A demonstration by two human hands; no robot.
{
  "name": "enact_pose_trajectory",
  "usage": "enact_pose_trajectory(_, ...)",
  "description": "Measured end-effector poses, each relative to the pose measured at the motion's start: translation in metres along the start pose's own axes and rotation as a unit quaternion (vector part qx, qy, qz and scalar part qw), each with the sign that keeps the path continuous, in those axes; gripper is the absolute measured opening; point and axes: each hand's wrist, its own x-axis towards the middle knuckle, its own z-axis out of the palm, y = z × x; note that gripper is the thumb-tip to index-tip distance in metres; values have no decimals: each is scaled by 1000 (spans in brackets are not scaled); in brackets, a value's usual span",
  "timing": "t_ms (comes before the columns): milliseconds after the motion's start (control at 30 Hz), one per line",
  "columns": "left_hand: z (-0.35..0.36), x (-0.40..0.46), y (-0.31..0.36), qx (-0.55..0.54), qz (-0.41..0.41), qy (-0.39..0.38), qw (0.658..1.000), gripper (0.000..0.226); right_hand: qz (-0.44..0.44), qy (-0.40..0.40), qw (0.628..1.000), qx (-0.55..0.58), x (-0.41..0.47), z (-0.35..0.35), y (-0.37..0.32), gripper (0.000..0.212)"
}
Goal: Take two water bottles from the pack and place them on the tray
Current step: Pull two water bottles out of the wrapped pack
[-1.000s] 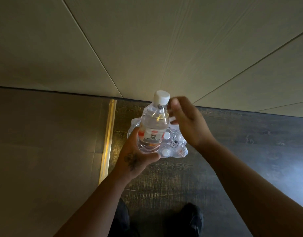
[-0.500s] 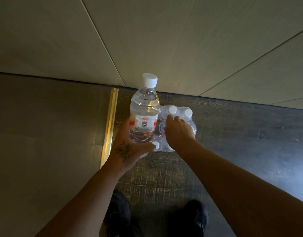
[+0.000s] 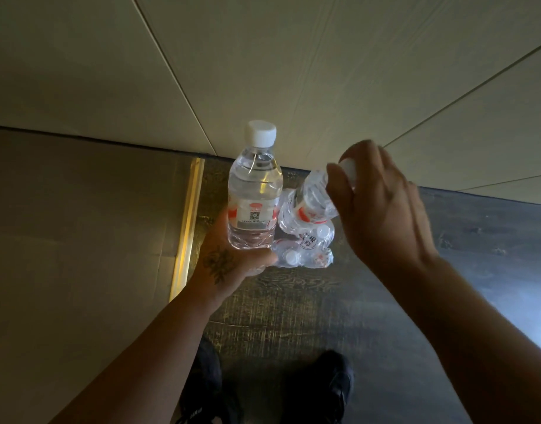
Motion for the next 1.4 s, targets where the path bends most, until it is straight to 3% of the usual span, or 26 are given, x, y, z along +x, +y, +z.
enact_pose_trajectory(133,9,4,22,-36,8,-3,999,88,-29,16,999,30,16,-16,-3,33)
enact_pose_trajectory(300,19,13,41,-49,9,-11,999,80,-35,-34,998,45,22,4,4,34)
enact_pose_trajectory(500,25,24,39,-57,-4,-23,998,99,-20,-47,997,64,19,27,14,39)
enact_pose_trajectory(667,23,27,34,-55,-11,-17,998,94,-36,-39,990,129,14,43,26,47)
enact_pose_trajectory(767,23,29,30,-48,6,-17,999,83,-7,-37,978,206,10,61,34,50)
enact_pose_trajectory(900,26,31,29,-36,27,-10,999,78,39,-92,956,276,2,82,46,62)
enact_pose_trajectory(1067,26,33,26,-55,42,-16,997,72,87,-160,917,356,1,94,58,55)
enact_pose_trajectory(1200,23,36,21,-60,28,-14,998,65,117,-179,919,331,1,115,67,74)
enact_pose_trajectory(1400,26,36,20,-28,25,-12,999,81,162,-181,919,312,7,141,71,82)
